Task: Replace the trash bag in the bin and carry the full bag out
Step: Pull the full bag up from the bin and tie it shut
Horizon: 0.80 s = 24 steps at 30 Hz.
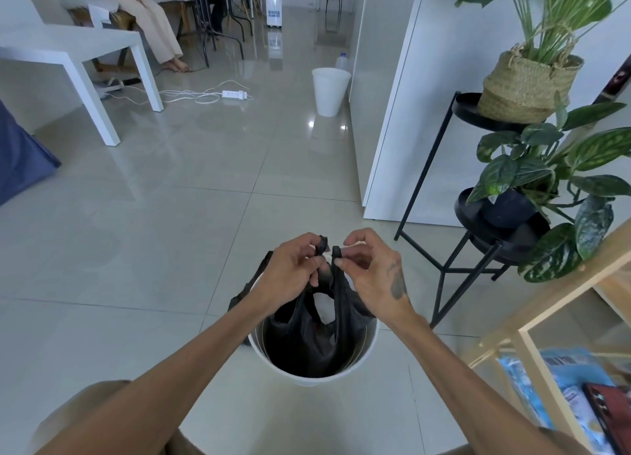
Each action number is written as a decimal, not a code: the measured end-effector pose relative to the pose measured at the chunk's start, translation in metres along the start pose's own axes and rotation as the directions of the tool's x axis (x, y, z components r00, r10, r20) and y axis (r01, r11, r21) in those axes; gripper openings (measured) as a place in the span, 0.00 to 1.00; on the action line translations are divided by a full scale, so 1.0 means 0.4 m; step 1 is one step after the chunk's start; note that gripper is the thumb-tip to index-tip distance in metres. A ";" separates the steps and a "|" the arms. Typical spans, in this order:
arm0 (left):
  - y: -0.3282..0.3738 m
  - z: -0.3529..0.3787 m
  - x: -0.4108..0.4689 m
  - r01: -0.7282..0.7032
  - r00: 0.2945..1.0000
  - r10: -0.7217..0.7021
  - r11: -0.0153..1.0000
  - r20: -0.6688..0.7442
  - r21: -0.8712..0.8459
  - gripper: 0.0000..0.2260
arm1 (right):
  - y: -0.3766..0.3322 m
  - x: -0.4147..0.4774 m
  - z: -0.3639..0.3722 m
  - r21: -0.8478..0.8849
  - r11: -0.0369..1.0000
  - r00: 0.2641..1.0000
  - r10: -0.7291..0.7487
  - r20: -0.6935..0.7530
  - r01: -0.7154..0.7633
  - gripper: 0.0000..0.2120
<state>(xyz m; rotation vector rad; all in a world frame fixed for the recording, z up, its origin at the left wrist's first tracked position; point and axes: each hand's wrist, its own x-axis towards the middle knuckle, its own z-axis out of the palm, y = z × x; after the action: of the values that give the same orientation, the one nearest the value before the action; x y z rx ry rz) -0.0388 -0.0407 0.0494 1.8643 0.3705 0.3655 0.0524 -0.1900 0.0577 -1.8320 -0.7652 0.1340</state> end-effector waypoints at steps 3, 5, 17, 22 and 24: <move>-0.002 0.001 -0.003 0.030 0.999 -0.029 0.999 0.017 -0.038 0.03 | 0.011 -0.003 -0.003 0.009 1.000 1.000 0.000 -0.007 0.000 0.12; -0.005 -0.006 -0.001 0.053 0.998 -0.052 0.996 0.022 -0.064 0.04 | 0.017 -0.011 -0.006 -0.030 0.997 0.998 -0.068 -0.001 0.068 0.10; 0.005 -0.029 0.008 0.057 0.993 -0.058 0.998 0.100 0.009 0.06 | 0.014 0.020 -0.032 -0.082 0.972 0.957 -0.197 0.214 0.219 0.08; -0.004 -0.015 0.003 0.049 0.994 -0.049 0.999 0.094 0.001 0.08 | 0.009 0.015 -0.012 -0.089 0.955 0.933 -0.252 0.257 0.283 0.05; -0.005 -0.014 0.010 0.027 0.991 -0.029 0.999 0.131 0.022 0.08 | 0.016 0.023 -0.009 -0.095 0.951 0.931 -0.262 0.254 0.294 0.05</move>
<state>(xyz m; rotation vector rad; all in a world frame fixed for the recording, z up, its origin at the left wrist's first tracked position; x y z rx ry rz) -0.0378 -0.0338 0.0497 1.8898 0.3117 0.2196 0.0640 -0.1888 0.0560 -1.8285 -1.2218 0.1230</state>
